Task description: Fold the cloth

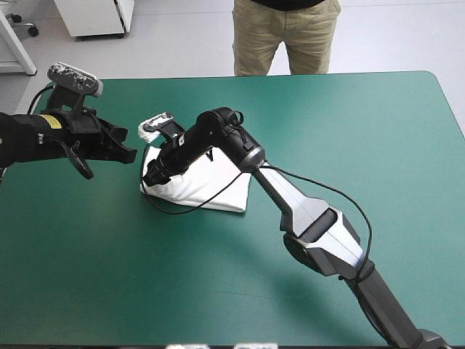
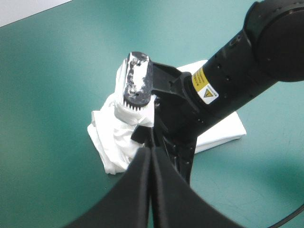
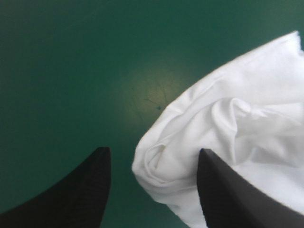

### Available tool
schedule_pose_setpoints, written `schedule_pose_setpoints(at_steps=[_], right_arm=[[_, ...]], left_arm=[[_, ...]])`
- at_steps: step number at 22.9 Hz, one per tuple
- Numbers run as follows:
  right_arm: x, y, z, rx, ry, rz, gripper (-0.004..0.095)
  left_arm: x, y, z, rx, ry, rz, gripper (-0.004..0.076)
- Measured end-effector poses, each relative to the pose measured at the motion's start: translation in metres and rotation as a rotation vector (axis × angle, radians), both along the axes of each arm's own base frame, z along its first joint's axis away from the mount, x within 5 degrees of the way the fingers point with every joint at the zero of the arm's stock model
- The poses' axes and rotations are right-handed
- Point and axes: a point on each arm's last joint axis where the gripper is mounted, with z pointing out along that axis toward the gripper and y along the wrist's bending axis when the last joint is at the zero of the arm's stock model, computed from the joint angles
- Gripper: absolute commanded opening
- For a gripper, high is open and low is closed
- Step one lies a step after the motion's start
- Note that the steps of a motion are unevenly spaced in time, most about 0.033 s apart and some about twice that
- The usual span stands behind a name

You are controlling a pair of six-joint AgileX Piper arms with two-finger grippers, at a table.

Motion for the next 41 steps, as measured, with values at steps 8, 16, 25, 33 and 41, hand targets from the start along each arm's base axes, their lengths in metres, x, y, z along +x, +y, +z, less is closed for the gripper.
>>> schedule_pose_setpoints(at_steps=[8,16,25,33,41], right_arm=[[-0.003,-0.027,0.06,-0.004,-0.116,-0.176,0.0445],[-0.01,-0.142,0.072,-0.187,0.033,-0.355,0.0445],[-0.033,-0.221,0.045,0.022,0.129,-0.492,0.0581],[-0.004,-0.203,-0.054,0.073,0.31,-0.512,0.0604],[0.013,-0.18,-0.093,0.073,0.373,-0.477,-0.0019]], left_arm=[[0.001,0.005,-0.003,0.054,0.012,0.025,-0.0009],[0.001,0.005,-0.003,0.034,0.025,0.048,-0.0009],[0.001,0.004,-0.003,0.027,0.027,0.044,-0.0009],[0.002,0.004,-0.003,0.013,0.035,0.056,-0.0009],[0.001,0.003,-0.004,0.001,0.047,0.06,-0.0009]])
